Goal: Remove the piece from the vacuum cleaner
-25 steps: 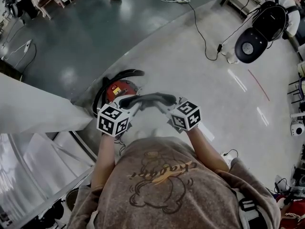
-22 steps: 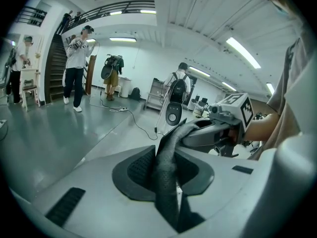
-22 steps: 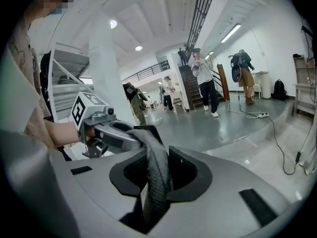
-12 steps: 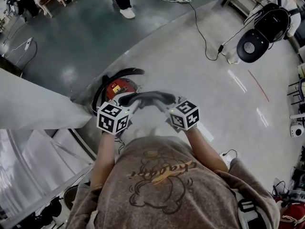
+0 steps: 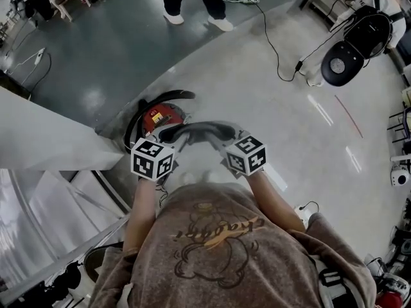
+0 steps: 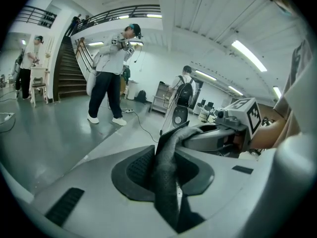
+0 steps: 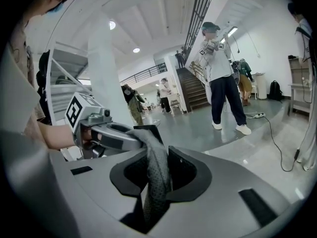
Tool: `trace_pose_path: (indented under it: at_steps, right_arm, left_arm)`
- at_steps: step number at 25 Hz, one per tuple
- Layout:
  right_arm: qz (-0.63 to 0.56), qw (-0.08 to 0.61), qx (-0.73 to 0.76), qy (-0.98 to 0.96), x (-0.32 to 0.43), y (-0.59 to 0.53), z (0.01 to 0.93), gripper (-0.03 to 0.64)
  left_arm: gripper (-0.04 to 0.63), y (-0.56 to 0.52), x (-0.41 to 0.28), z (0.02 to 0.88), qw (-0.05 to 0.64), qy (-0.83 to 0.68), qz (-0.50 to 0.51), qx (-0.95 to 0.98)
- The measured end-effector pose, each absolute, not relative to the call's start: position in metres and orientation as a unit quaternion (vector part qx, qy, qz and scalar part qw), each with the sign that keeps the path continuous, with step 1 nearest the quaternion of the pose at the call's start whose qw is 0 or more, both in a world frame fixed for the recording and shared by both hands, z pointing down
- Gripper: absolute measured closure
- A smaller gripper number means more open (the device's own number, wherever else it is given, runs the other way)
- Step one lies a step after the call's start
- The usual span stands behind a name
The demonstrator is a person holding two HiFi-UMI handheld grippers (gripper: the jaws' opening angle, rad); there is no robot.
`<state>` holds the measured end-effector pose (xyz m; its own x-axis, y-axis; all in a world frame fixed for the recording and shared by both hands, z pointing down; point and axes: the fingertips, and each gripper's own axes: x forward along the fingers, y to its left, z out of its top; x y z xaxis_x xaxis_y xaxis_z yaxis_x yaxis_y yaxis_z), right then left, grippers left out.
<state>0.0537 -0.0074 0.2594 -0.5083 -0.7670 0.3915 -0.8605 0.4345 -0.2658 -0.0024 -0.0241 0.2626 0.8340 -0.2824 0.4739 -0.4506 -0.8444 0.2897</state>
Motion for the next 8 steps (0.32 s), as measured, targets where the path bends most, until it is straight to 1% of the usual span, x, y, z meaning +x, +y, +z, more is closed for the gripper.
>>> trace_pose_path:
  at_steps: [8]
  right_arm:
    - [0.215, 0.104, 0.488, -0.84, 0.0483, -0.0026, 0.2568, 0.546]
  left_arm:
    - [0.523, -0.0193, -0.0082, 0.2609, 0.202, -0.209, 0.202, 0.935]
